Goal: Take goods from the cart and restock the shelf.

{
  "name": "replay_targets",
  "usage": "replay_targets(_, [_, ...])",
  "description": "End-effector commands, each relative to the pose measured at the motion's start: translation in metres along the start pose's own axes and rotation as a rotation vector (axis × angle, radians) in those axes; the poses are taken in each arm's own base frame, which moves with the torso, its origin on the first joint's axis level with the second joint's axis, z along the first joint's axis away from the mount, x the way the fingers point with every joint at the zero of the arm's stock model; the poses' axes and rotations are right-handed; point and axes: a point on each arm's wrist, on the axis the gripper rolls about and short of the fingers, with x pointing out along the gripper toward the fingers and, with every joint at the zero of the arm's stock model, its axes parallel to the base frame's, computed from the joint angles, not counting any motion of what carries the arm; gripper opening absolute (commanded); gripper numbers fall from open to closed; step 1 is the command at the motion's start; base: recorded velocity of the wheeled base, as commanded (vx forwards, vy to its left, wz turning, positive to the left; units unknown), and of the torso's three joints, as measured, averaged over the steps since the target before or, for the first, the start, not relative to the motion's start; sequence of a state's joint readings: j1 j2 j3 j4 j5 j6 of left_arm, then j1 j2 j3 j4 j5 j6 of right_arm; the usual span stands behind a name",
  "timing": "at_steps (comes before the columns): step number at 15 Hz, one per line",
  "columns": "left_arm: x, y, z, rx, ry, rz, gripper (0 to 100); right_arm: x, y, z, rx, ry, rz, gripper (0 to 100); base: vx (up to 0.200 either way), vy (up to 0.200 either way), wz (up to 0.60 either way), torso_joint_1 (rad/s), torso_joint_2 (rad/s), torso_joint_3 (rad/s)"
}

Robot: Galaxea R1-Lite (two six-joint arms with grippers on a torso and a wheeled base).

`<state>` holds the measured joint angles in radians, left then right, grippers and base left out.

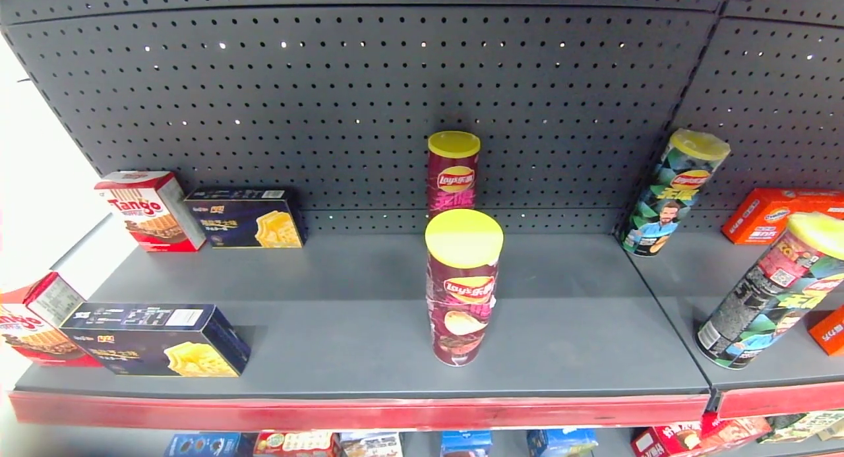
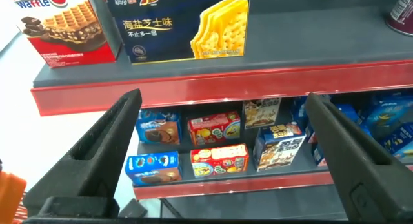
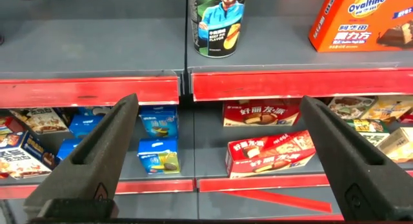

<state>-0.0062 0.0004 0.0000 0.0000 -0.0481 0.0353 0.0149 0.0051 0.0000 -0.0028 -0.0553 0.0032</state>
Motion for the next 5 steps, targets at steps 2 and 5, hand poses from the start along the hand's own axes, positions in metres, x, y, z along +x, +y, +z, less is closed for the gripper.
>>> replay_targets(2, [0.0,0.0,0.0,0.0,0.0,0.001,100,0.0,0.0,0.0,0.0,-0.001,0.001,100,0.0,0.0,0.0,0.0,0.0,0.0])
replay_targets(5, [0.0,0.0,0.0,0.0,0.0,-0.001,100,0.0,0.0,0.0,0.003,-0.001,0.001,100,0.0,0.0,0.0,0.0,0.0,0.0])
